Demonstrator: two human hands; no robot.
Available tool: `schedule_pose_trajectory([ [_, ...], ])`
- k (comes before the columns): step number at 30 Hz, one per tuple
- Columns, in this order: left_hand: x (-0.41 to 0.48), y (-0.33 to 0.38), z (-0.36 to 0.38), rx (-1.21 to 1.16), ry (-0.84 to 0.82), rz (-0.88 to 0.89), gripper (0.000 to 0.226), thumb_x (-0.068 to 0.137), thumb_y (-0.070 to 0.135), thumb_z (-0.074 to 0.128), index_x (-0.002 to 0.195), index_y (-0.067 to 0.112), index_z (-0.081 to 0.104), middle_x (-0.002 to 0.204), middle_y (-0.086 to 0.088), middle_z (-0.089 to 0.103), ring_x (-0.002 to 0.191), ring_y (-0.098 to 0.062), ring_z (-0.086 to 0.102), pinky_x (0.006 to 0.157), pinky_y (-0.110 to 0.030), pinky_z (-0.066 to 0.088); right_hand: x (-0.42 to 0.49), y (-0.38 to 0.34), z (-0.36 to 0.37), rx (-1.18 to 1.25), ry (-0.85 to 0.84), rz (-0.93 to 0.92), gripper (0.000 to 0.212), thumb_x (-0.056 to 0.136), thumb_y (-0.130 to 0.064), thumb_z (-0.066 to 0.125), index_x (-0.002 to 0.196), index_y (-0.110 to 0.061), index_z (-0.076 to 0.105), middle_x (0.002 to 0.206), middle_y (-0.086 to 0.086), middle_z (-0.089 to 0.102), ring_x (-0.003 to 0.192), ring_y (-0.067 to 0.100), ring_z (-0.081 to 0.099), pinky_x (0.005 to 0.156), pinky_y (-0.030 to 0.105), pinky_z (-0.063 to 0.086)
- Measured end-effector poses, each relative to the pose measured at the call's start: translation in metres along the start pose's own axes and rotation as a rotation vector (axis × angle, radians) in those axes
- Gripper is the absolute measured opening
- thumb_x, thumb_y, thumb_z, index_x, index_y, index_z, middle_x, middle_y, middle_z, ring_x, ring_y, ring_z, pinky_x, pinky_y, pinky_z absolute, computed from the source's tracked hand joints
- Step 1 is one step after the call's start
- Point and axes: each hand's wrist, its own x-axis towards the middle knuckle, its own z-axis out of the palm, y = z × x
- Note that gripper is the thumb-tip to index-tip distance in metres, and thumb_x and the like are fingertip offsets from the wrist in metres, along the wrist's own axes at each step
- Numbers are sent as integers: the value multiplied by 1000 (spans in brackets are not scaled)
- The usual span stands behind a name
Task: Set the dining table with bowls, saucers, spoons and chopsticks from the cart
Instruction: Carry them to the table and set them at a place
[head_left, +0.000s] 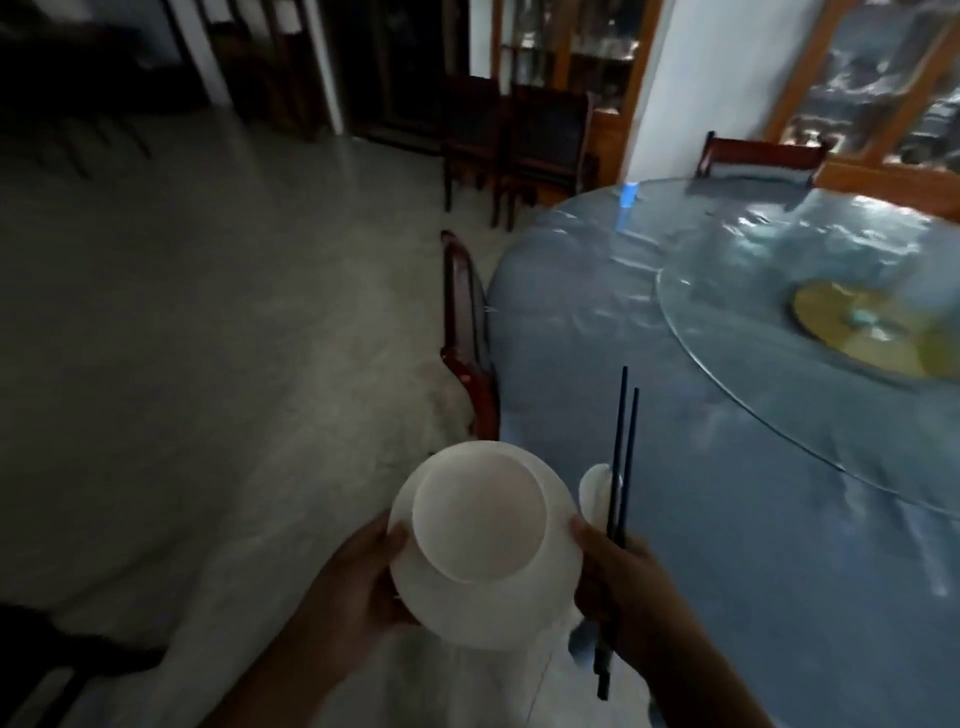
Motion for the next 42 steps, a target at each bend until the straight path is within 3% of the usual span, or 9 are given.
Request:
schedule_pose_trajectory([
  [5, 23, 24, -46, -53, 85, 77, 37, 90, 33, 58, 124, 26, 71, 121, -12, 73, 101, -31, 72, 73, -49, 59, 61, -9, 57, -65, -100, 94, 29, 77, -27, 72, 70, -11, 49, 46, -2, 31, 33, 10, 26, 33, 17, 24],
  [11, 96, 83, -108, -80, 78, 116, 37, 91, 37, 63, 126, 25, 69, 116, -13, 74, 93, -29, 73, 63, -40, 57, 152, -25, 141, -94, -137, 72, 31, 74, -27, 72, 83, -5, 53, 47, 0, 33, 33, 10, 27, 35, 18, 20],
  [18, 231, 198, -169, -14, -97, -12, 44, 86, 41, 62, 128, 29, 67, 124, -15, 70, 107, -40, 70, 68, -49, 59, 262, -42, 219, -20, 39, 43, 43, 72, -31, 77, 95, 1, 61, 48, 5, 34, 35, 12, 29, 39, 20, 23],
  [21, 289, 236, -174, 22, -172, -63, 37, 92, 35, 65, 127, 25, 68, 121, -14, 72, 102, -39, 71, 67, -47, 59, 298, -54, 239, 32, 155, 12, 45, 70, -32, 78, 100, -4, 60, 62, 8, 37, 50, 13, 32, 51, 26, 22],
  [26, 387, 280, -155, 99, -280, -126, 40, 88, 32, 61, 127, 24, 68, 119, -14, 72, 97, -38, 73, 64, -46, 59, 351, -94, 249, 161, 235, -88, 30, 71, -27, 74, 57, -13, 51, 46, 0, 27, 33, 9, 23, 35, 17, 18],
  [32, 510, 315, -113, 204, -410, -136, 47, 83, 42, 67, 130, 35, 64, 124, -10, 70, 104, -38, 71, 72, -53, 59, 442, -134, 235, 234, 339, -134, 35, 89, -17, 64, 61, -10, 45, 45, 0, 25, 32, 9, 23, 33, 15, 20],
  [35, 564, 331, -85, 246, -435, -163, 43, 85, 37, 72, 128, 40, 64, 119, -4, 73, 99, -32, 74, 69, -48, 58, 479, -153, 227, 274, 391, -153, 30, 92, -17, 63, 68, -10, 46, 46, 1, 25, 33, 11, 24, 35, 17, 19],
  [39, 630, 334, -42, 322, -519, -197, 34, 98, 24, 54, 130, 32, 61, 117, -8, 74, 99, -30, 72, 64, -43, 58, 501, -174, 213, 357, 488, -194, 38, 93, -21, 64, 60, -17, 46, 49, 0, 25, 33, 10, 23, 33, 17, 20],
  [42, 668, 332, -5, 342, -608, -261, 36, 94, 22, 56, 130, 24, 60, 109, -7, 75, 91, -24, 73, 61, -39, 59, 508, -184, 199, 403, 589, -231, 37, 96, -20, 61, 63, -17, 44, 51, -1, 26, 35, 8, 21, 34, 16, 19],
])
